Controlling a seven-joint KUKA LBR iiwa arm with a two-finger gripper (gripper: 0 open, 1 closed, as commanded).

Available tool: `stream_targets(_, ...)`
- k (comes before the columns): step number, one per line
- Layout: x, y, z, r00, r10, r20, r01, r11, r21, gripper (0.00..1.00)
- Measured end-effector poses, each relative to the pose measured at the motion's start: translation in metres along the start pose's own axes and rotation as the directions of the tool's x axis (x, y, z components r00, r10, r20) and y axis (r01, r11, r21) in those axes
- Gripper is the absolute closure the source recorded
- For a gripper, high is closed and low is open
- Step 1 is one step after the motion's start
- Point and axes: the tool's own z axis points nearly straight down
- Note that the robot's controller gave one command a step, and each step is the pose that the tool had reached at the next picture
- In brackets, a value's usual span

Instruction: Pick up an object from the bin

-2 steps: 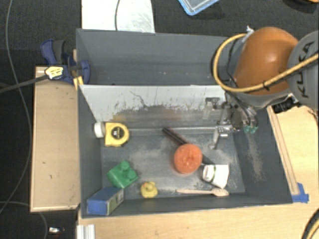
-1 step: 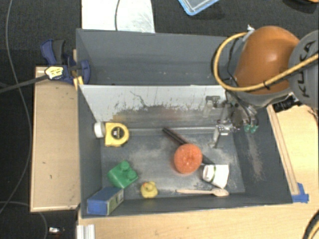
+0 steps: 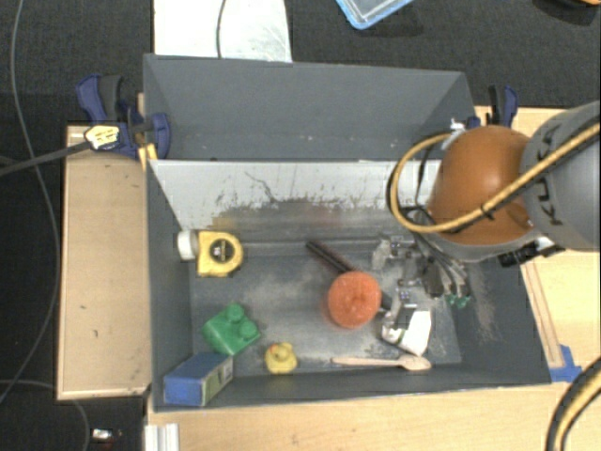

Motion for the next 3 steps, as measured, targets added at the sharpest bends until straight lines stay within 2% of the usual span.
stream_targets(1,0.023,0.021,0.046,0.996,0.088,0.011,-0.088,0.996,-0.001,0.00)
stream_targets(2,-0.001,0.004,0.083,0.998,-0.063,0.005,0.063,0.998,0.000,0.00)
stream_targets(3,0.017,0.025,0.081,0.992,0.127,0.016,-0.127,0.992,-0.006,1.00)
